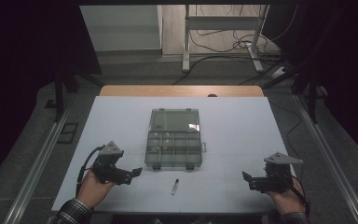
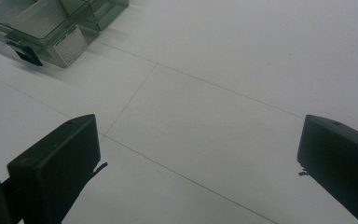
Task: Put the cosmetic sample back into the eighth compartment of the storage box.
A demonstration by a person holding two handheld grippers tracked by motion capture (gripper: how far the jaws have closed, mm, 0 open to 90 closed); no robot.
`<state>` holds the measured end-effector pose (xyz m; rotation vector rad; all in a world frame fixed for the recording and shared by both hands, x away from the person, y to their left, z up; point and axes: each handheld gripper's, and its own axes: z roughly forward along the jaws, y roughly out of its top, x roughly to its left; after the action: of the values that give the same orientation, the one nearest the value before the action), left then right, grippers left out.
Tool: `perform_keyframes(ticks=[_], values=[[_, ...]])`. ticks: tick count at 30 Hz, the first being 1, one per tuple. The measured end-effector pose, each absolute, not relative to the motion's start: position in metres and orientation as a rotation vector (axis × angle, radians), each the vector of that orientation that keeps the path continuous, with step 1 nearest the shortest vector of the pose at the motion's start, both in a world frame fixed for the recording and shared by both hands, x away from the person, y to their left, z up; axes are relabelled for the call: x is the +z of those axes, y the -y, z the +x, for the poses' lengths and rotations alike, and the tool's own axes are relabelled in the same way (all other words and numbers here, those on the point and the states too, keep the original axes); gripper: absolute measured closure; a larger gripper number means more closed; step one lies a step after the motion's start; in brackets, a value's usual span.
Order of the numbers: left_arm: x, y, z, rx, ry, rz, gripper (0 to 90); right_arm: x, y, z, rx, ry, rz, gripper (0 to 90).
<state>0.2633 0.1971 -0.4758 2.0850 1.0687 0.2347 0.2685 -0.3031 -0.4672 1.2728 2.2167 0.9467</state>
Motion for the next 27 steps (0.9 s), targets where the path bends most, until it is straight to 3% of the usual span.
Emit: perform_keyframes(ticks=[15, 27], values=[[-0.478, -0.170, 0.271, 0.141, -0.995, 2.160, 0.1, -0.467, 0.304, 0.269, 0.945, -2.216, 1.283, 0.0], [-0.480, -0.149, 0.275, 0.119, -0.978, 2.219, 5.5, -0.468, 0.304, 0.269, 0.940, -2.216, 1.288, 0.0]])
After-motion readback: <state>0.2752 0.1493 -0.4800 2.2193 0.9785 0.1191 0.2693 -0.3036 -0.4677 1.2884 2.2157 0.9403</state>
